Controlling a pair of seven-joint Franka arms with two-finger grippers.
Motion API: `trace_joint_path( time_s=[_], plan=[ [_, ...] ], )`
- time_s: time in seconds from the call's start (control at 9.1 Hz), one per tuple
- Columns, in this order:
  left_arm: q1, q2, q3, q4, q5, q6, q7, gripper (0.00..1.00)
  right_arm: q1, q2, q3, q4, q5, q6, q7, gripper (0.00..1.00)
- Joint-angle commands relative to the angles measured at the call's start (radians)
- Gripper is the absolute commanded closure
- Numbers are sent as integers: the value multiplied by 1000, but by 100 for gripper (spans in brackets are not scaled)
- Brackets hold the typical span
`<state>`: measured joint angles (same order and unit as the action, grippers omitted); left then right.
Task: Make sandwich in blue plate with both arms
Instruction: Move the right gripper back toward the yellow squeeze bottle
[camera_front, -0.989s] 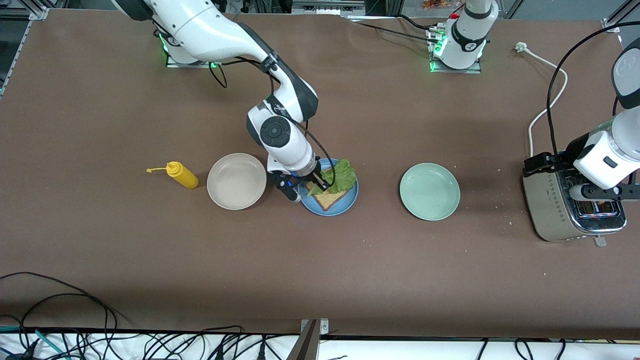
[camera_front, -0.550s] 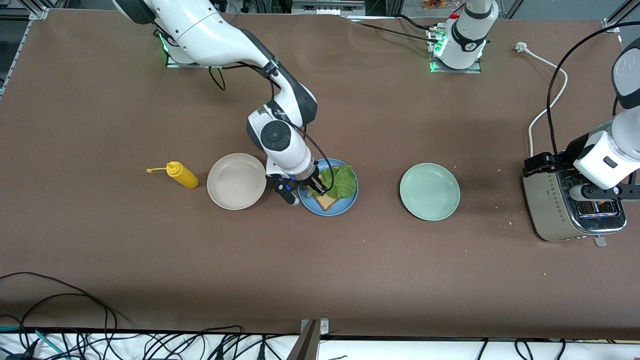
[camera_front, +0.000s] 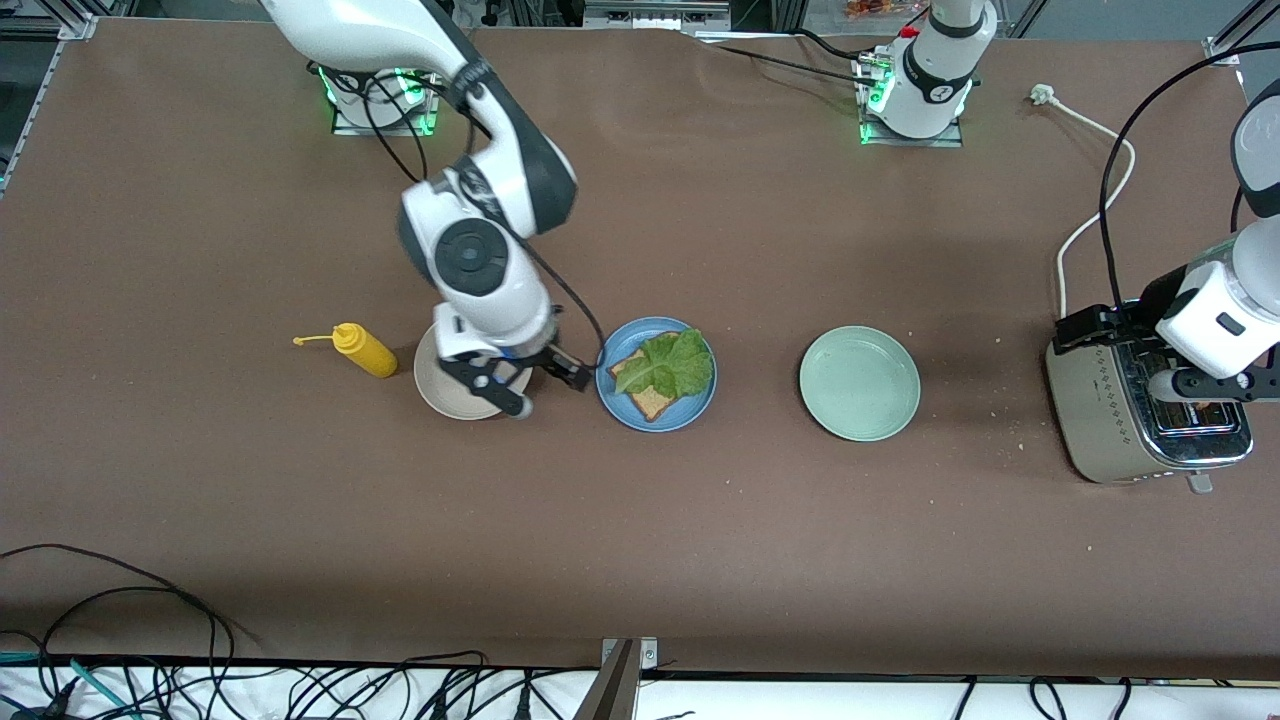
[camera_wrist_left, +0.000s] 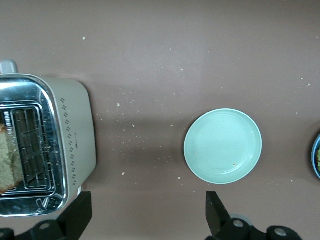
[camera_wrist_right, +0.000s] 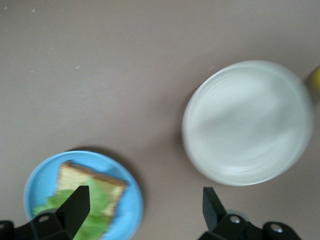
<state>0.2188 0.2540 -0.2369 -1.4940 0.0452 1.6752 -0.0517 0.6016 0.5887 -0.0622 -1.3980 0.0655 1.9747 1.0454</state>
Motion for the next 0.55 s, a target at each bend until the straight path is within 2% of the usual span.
trace_joint_path(
  time_s=[0.0, 0.22, 0.44],
  plan=[
    [36, -25, 19, 11, 45, -12, 26, 0, 1, -153, -160, -59, -7, -193, -431, 0],
    [66, -30, 24, 12, 48, -11, 29, 0, 1, -269, -261, -166, -9, -255, -682, 0],
    [138, -21, 30, 15, 44, -2, 35, 0, 1, -381, -402, -292, -7, -264, -966, 0]
  ],
)
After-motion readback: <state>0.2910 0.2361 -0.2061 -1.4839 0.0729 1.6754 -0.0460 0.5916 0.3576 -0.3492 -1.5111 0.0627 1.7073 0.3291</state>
